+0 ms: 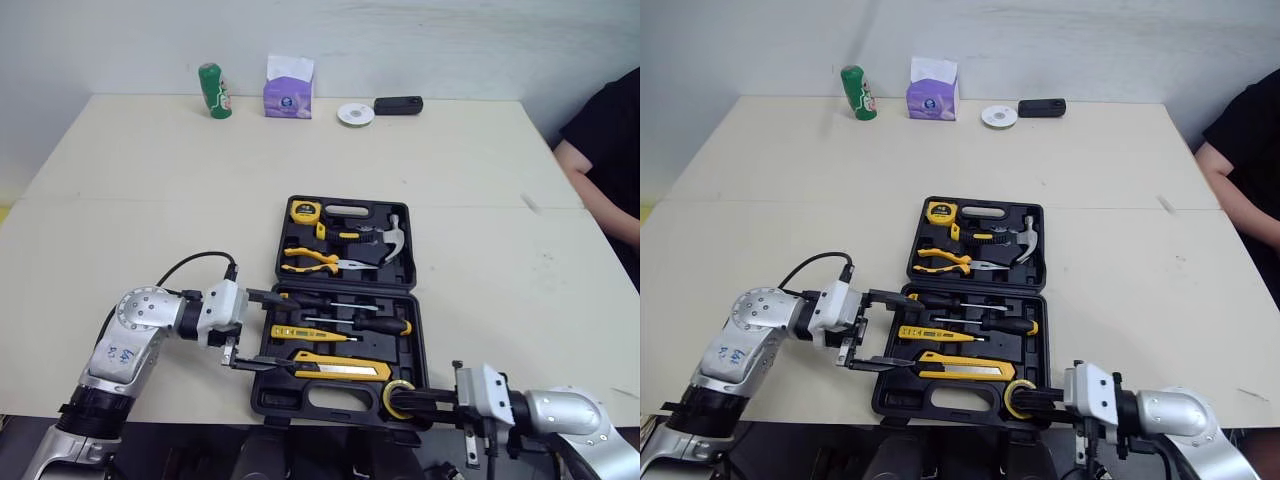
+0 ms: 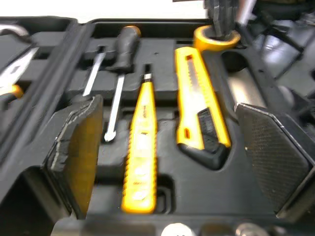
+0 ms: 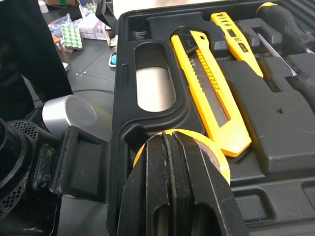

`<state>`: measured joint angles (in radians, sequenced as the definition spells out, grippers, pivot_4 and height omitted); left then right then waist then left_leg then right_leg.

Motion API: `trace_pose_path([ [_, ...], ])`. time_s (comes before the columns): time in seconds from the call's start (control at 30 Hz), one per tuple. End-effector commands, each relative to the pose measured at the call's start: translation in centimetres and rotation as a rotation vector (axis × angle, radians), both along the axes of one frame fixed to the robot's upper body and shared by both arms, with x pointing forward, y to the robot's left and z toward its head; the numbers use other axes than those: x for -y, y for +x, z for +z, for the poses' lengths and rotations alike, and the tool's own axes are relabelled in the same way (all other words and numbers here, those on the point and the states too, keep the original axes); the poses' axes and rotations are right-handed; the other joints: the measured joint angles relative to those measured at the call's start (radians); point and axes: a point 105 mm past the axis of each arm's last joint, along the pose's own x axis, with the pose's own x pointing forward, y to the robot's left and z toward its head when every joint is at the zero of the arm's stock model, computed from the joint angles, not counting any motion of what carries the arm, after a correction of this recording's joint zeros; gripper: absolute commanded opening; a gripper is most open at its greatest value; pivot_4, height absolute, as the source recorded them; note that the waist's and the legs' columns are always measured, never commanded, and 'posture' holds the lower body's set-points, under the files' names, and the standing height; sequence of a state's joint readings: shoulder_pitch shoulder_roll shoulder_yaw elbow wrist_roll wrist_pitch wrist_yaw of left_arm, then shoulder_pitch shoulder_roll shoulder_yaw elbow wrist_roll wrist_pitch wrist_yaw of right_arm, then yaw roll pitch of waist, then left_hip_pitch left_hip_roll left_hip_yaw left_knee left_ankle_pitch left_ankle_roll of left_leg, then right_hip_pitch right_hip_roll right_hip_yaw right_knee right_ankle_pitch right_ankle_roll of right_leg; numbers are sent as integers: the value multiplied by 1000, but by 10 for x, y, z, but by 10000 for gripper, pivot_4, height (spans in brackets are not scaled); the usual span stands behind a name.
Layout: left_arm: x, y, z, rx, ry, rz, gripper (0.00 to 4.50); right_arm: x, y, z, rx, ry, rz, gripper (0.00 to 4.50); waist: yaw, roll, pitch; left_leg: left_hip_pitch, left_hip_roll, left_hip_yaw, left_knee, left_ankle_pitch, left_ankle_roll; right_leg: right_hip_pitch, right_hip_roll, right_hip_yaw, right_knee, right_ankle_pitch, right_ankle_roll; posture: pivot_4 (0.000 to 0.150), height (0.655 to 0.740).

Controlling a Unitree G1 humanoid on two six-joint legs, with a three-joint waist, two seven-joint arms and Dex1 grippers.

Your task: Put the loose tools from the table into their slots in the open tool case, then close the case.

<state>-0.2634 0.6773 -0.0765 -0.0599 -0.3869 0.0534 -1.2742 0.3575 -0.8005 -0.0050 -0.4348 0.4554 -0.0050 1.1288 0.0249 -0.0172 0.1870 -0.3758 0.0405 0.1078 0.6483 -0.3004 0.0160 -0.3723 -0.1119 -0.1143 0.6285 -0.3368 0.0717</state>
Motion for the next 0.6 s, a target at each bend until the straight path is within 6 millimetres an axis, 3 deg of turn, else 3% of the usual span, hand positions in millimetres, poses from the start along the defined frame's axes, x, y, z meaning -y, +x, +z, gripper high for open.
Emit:
trace_pose_path([
  [0.03,-23,25,4,92,57,176,45000,9,4,37,58,35,-31,514,0,0,0,0,0,0,0,0,0,0,0,0,0,0,0,1500,7400],
  [0.17,-40,55,5,96,53,391,45000,40,21,47,75,-19,-178,514,1,0,0,0,0,-1,0,0,1,0,0,0,0,1,0,1500,7400],
  [0.27,-47,70,-1,92,85,484,37068,66,40,43,110,-110,-313,0,1,-1,1,0,0,0,-1,0,1,0,0,0,-1,1,1,1500,7400],
  [0.4,-42,85,-5,9,61,550,18400,97,70,35,150,-249,-461,0,0,-2,1,-1,-1,3,0,1,1,-2,0,2,0,2,2,1500,7400],
  [0.53,-29,87,-10,-55,67,529,1618,98,91,26,143,-287,-492,0,-4,-2,1,-1,-2,4,0,3,-2,-3,0,3,0,2,3,1500,7400],
  [0.6,-22,88,-10,-64,56,517,756,91,98,23,141,-285,-469,0,-7,-2,1,0,-2,6,0,3,-2,-3,0,5,1,2,3,1500,7400],
])
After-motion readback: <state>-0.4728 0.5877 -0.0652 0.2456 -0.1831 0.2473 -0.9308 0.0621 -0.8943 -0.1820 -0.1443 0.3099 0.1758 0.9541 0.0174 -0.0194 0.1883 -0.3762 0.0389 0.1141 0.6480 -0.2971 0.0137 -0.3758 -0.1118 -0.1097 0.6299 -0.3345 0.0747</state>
